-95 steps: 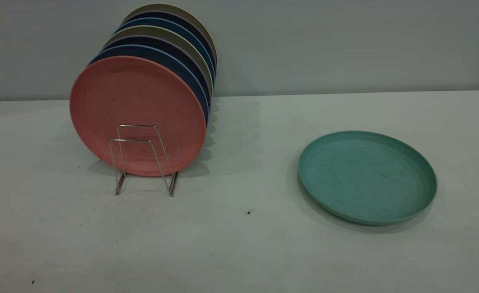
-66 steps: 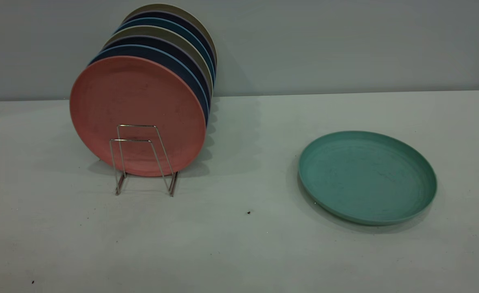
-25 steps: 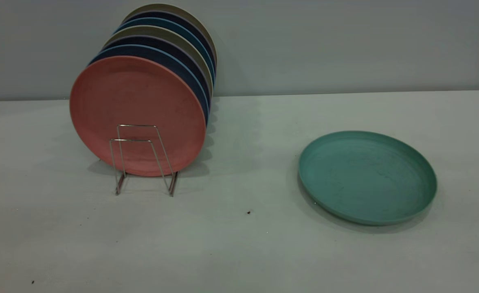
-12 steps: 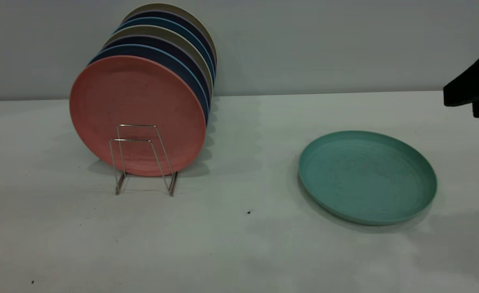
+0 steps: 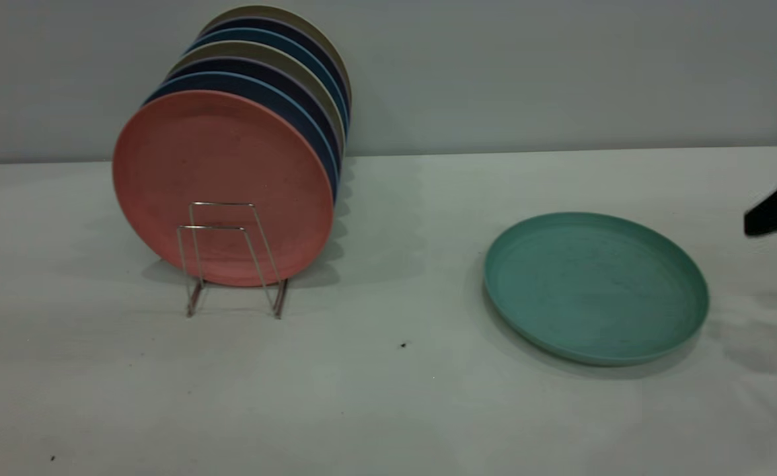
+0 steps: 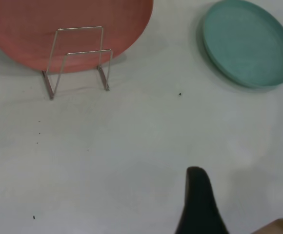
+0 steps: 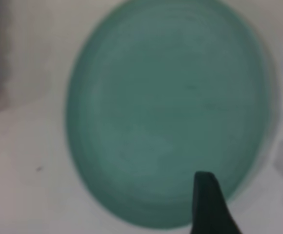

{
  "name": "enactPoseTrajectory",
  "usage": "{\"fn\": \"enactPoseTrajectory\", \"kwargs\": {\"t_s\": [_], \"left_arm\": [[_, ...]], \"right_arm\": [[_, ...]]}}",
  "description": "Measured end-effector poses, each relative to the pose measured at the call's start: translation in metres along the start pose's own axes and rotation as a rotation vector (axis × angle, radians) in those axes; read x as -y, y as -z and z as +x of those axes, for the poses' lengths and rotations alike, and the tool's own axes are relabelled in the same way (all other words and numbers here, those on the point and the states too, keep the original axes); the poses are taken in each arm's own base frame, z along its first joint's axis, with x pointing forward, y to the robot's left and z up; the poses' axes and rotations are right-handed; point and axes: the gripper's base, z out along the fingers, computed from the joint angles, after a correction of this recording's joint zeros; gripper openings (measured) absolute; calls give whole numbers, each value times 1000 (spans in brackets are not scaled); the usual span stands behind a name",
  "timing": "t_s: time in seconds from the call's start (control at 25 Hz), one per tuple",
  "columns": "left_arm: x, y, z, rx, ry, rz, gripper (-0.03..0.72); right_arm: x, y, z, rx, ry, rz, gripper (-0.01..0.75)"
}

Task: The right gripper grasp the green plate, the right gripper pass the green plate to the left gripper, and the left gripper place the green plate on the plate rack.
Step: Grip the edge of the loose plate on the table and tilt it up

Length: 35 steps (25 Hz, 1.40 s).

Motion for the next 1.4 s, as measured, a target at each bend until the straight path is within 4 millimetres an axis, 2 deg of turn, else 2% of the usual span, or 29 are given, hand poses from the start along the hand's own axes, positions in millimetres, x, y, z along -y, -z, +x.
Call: {"fn": "enactPoseTrajectory", "kwargs": {"t_s": [0.32,0.68,0.88,1.08,1.16,1.24,1.4], "left_arm": [[0,0,0,-1,-3,-2,526],[-1,0,0,5,-2,-6,526],[-1,0,-1,15,-2,-12,526],[-1,0,-2,18,-2,-14,526],[-1,0,-2,19,-2,-15,526],[-1,0,-2,19,-2,-15,526],[-1,0,-2,19,-3,-15,526]], "right_arm": [[32,-40,-6,-49,-32,5,447],[49,-70,-5,-69,-115,-44,446],[51,-81,2,-77,-165,-91,445],[37,-92,5,-98,-133,-116,440],[29,-98,7,-107,-110,-111,412],[21,-105,7,-113,-86,-88,348],[14,-113,8,-109,-63,-23,99]]}}
